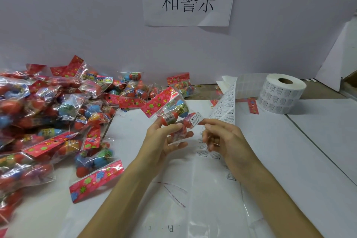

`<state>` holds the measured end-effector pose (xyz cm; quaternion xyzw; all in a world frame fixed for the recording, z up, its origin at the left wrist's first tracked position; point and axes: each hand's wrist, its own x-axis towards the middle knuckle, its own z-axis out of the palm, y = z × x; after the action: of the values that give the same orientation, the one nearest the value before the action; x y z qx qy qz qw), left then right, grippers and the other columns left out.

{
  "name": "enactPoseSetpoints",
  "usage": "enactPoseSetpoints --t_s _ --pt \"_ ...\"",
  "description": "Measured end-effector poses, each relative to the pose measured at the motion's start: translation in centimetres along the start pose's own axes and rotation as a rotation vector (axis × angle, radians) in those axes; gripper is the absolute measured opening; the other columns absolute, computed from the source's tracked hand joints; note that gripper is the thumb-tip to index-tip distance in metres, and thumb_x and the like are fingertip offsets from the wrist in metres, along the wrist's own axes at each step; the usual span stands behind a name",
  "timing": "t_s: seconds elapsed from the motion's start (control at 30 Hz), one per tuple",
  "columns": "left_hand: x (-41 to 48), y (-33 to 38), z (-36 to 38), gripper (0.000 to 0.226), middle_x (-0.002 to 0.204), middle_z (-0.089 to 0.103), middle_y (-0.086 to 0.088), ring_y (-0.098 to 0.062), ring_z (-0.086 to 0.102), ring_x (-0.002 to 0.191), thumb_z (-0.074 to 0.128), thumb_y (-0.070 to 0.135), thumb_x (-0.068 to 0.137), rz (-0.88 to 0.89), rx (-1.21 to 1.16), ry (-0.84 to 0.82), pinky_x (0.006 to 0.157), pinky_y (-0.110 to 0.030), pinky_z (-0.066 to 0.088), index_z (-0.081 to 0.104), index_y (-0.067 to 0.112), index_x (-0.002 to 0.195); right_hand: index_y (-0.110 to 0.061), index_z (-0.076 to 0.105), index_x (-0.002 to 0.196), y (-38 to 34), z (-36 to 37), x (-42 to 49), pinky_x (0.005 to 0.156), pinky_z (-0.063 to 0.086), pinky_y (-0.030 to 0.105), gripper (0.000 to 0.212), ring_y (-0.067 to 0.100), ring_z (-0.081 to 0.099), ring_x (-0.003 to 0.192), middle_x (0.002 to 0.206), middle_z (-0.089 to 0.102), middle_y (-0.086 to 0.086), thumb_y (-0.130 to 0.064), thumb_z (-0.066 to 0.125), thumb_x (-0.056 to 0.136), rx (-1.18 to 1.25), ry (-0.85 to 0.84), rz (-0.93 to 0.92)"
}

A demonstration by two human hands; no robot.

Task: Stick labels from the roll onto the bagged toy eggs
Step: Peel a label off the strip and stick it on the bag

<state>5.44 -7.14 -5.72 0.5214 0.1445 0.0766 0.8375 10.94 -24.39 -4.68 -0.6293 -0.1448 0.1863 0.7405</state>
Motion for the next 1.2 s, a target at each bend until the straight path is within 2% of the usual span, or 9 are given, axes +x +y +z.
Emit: enactPoseSetpoints --t_s 0.33,0.8,0.93,1.2 --pt "0.01 -0.09 -0.08 0.038 0.107 0.079 -0.009 -0.032 0.078 0.095 0.064 0.004 0.096 0.016 0.013 -0.018 0.063 -0.031 0.061 0.056 0.018 0.13 -0.009 0.073 0.114 -0.06 -0.01 -0.06 0.058 0.047 0.024 0.022 0.015 0.051 0.058 0.072 0.064 0.009 -0.01 0.056 0.1 -0.017 -0.018 0.008" --pt "0.06 -0.19 -0.18 0.036 0.108 0.079 -0.006 -0.029 0.078 0.095 0.065 0.007 0.096 0.015 0.044 -0.033 0.066 -0.031 0.062 0.058 0.022 0.128 -0.017 0.076 0.11 -0.06 0.15 -0.27 0.057 0.048 0.023 0.023 0.014 0.051 0.057 0.07 0.065 0.006 -0.008 0.056 0.1 -0.112 0.002 -0.036" --pt "-0.01 -0.18 -0.11 0.039 0.105 0.08 -0.003 -0.023 0.078 0.092 0.075 0.019 0.09 0.034 0.09 -0.001 0.063 -0.027 0.06 0.06 0.025 0.126 -0.023 0.077 0.106 -0.08 0.39 -0.4 0.057 0.049 0.022 0.027 0.013 0.052 0.057 0.069 0.067 0.005 -0.007 0.056 0.1 -0.166 -0.017 -0.065" --pt "-0.04 -0.11 -0.08 0.05 0.11 0.079 -0.004 -0.017 0.078 0.084 0.081 0.019 0.085 0.055 0.151 0.093 0.07 -0.031 0.052 0.059 0.023 0.13 -0.024 0.074 0.112 0.25 0.64 -0.38 0.057 0.048 0.023 0.03 0.015 0.05 0.057 0.069 0.068 0.006 -0.003 0.058 0.098 -0.268 -0.084 -0.143"
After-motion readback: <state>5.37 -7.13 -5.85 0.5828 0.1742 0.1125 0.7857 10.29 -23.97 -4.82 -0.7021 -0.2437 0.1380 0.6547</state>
